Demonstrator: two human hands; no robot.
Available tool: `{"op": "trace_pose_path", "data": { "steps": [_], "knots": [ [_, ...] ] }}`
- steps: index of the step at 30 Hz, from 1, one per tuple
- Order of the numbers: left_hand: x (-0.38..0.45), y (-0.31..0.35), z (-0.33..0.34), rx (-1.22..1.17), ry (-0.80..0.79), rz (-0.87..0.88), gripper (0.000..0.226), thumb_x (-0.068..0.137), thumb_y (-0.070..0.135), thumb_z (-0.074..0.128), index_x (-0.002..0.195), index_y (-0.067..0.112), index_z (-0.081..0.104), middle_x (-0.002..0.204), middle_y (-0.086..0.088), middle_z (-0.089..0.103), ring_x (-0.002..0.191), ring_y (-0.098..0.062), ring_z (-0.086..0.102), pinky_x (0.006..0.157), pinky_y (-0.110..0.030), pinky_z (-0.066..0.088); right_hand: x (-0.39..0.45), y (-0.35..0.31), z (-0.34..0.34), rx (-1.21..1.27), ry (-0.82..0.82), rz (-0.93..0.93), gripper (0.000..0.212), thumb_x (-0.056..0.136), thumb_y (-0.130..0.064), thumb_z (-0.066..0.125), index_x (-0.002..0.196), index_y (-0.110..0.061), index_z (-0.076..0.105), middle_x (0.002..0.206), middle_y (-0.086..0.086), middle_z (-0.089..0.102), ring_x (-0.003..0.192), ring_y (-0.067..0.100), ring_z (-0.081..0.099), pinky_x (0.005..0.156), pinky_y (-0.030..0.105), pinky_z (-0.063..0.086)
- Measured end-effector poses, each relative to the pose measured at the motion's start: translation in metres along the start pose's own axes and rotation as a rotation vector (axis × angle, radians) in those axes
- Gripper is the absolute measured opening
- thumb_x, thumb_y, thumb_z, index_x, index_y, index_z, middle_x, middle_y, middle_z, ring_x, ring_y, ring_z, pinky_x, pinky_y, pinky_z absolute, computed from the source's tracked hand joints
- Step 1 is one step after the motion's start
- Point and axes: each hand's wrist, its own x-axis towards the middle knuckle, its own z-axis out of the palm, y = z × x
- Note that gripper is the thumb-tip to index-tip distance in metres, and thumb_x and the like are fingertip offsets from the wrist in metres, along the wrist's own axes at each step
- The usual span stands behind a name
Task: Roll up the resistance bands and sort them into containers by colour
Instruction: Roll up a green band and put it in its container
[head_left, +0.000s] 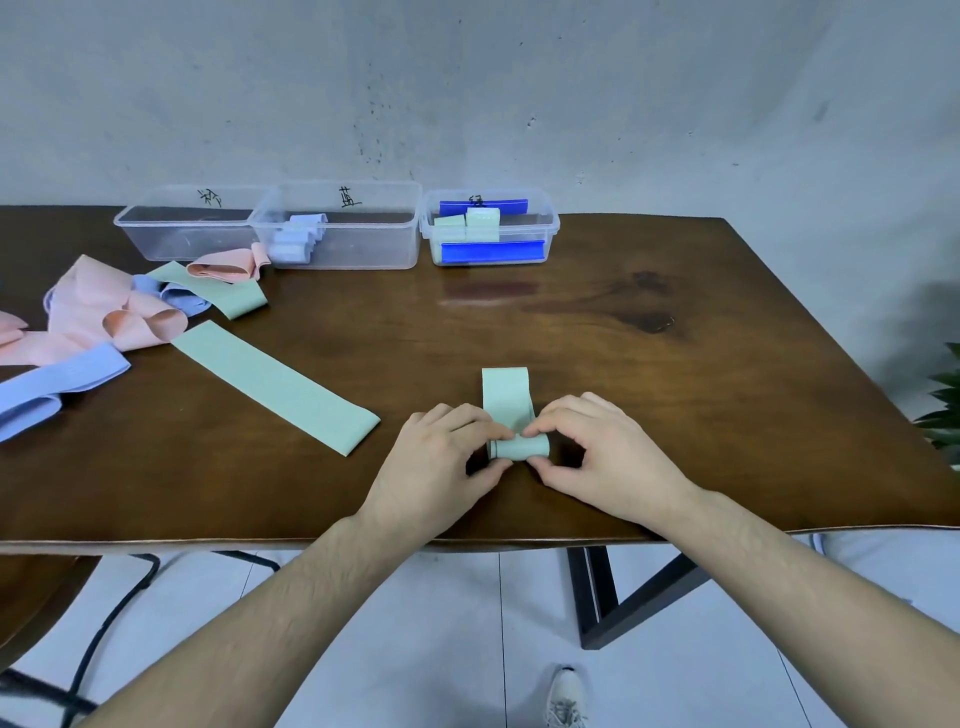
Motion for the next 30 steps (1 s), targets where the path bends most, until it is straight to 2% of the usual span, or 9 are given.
{"op": "trace_pose_path", "data": {
  "steps": [4, 9, 13, 18, 25, 30],
  "knots": [
    [0.003, -0.001, 0.0, -0.017, -0.013, -0.039, 0.027, 0.089, 0.041, 0.067, 0.114, 0.031, 0.07, 0.109, 0.017, 0.063, 0.094, -0.009, 0.055, 0.081, -0.03, 0.043, 0.0, 0.001, 0.0, -0.018, -0.025, -0.02, 0.032, 0.086, -0.034, 0.074, 0.118, -0.035, 0.067, 0.115, -0.023, 0.056, 0.098, 0.002, 0.045, 0.092, 0.023, 0.042],
    [0.006, -0.001, 0.0, -0.026, -0.042, -0.063, 0.03, 0.091, 0.043, 0.062, 0.118, 0.033, 0.068, 0.113, 0.018, 0.06, 0.099, -0.008, 0.052, 0.085, -0.029, 0.041, 0.005, 0.003, 0.001, 0.006, -0.041, 0.007, 0.029, 0.088, -0.03, 0.073, 0.117, -0.034, 0.067, 0.115, -0.022, 0.06, 0.101, 0.003, 0.051, 0.094, 0.029, 0.046],
    [0.003, 0.0, 0.0, -0.027, 0.0, -0.046, 0.025, 0.089, 0.037, 0.068, 0.113, 0.033, 0.066, 0.11, 0.017, 0.059, 0.095, -0.009, 0.053, 0.08, -0.029, 0.041, 0.009, 0.004, 0.001, 0.015, -0.041, 0.016, 0.028, 0.088, -0.031, 0.072, 0.116, -0.033, 0.069, 0.113, -0.022, 0.061, 0.1, 0.004, 0.053, 0.094, 0.031, 0.047],
    [0.006, -0.001, 0.001, -0.023, 0.001, -0.06, 0.023, 0.089, 0.034, 0.069, 0.112, 0.033, 0.068, 0.108, 0.018, 0.061, 0.093, -0.009, 0.054, 0.08, -0.031, 0.043, 0.013, 0.005, 0.002, 0.001, -0.041, 0.015, 0.029, 0.088, -0.034, 0.071, 0.117, -0.035, 0.068, 0.114, -0.023, 0.06, 0.1, 0.004, 0.051, 0.093, 0.033, 0.048],
    [0.01, -0.003, 0.002, -0.023, -0.005, -0.095, 0.025, 0.092, 0.037, 0.066, 0.116, 0.03, 0.069, 0.109, 0.017, 0.063, 0.097, -0.01, 0.054, 0.084, -0.035, 0.046, 0.011, 0.009, 0.003, -0.01, 0.008, -0.018, 0.03, 0.088, -0.029, 0.073, 0.117, -0.033, 0.068, 0.115, -0.019, 0.059, 0.097, 0.006, 0.049, 0.09, 0.039, 0.049],
    [0.011, 0.0, 0.001, 0.006, 0.009, -0.088, 0.025, 0.095, 0.034, 0.062, 0.119, 0.031, 0.065, 0.116, 0.015, 0.059, 0.099, -0.009, 0.052, 0.084, -0.031, 0.042, 0.016, 0.012, 0.004, 0.02, 0.012, -0.006, 0.029, 0.089, -0.028, 0.072, 0.117, -0.032, 0.069, 0.113, -0.02, 0.061, 0.094, 0.008, 0.05, 0.09, 0.035, 0.048]
  ]
}}
